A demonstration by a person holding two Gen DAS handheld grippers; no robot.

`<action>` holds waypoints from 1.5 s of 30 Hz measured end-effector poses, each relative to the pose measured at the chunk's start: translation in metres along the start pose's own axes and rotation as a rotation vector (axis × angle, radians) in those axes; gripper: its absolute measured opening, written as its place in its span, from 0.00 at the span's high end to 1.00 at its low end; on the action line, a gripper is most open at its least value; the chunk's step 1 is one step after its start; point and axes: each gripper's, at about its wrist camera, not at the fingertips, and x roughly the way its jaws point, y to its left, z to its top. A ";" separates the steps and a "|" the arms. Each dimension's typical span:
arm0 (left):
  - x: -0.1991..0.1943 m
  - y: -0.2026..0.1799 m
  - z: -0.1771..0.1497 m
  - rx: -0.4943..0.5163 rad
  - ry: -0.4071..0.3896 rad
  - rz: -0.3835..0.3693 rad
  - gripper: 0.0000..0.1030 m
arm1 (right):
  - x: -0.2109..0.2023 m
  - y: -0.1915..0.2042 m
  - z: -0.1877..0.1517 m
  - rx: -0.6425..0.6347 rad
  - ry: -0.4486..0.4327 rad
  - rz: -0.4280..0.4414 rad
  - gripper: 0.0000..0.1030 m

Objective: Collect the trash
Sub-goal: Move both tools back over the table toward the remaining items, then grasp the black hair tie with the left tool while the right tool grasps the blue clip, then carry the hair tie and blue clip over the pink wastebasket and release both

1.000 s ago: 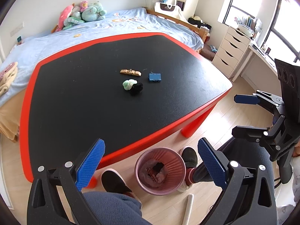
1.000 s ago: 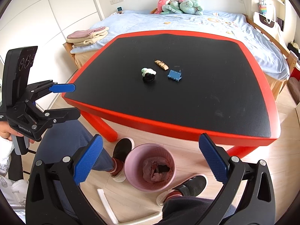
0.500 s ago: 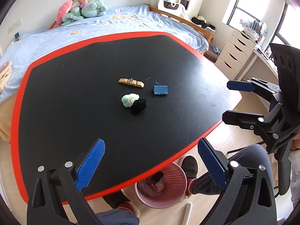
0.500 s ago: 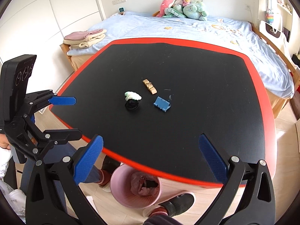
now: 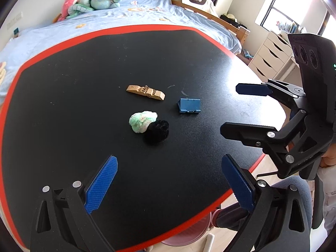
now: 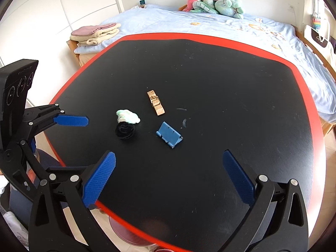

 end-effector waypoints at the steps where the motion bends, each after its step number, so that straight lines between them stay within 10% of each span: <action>1: 0.003 0.001 0.001 -0.001 0.002 -0.001 0.08 | 0.004 -0.001 0.002 -0.004 0.003 0.004 0.04; 29: 0.018 0.013 0.007 0.008 -0.020 0.039 0.70 | 0.043 -0.005 0.012 -0.126 0.007 -0.015 0.77; 45: 0.010 0.012 0.008 0.016 -0.008 0.011 0.85 | 0.030 0.001 0.008 -0.078 0.011 -0.010 0.82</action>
